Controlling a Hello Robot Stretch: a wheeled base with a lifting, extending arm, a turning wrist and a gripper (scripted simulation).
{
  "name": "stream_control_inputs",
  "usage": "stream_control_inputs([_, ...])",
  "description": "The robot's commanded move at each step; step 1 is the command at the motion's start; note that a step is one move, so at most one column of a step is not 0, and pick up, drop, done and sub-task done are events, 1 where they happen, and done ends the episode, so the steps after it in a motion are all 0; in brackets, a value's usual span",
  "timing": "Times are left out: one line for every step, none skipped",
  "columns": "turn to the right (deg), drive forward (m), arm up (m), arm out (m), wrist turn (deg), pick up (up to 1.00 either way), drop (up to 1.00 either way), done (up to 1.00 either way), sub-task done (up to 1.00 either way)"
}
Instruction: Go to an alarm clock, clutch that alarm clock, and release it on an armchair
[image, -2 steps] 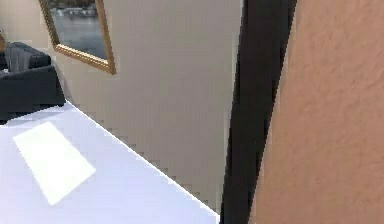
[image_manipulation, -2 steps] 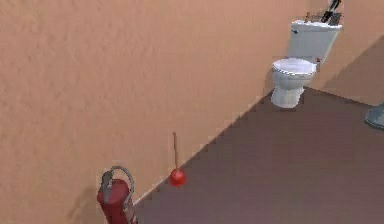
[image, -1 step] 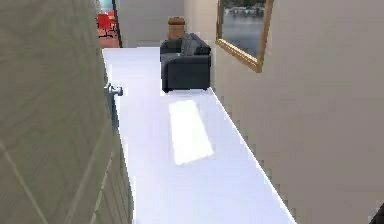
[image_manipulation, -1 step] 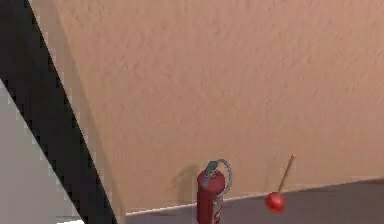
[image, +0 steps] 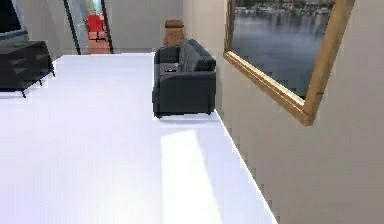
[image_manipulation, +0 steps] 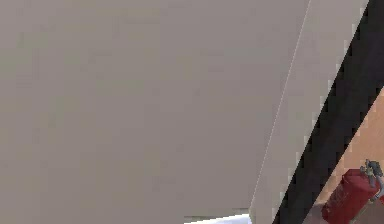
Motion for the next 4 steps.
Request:
stream_control_inputs([6.0, 0.00, 0.00, 0.00, 0.0, 0.00, 0.00, 0.00, 0.00])
stream_control_inputs([0.0, 0.45, 0.00, 0.00, 0.0, 0.00, 0.00, 0.00, 0.00])
stream_control_inputs([-33.0, 0.00, 0.00, 0.00, 0.0, 0.00, 0.00, 0.00, 0.00])
stream_control_inputs([0.0, 1.00, 0.00, 0.00, 0.0, 0.00, 0.00, 0.00, 0.00])
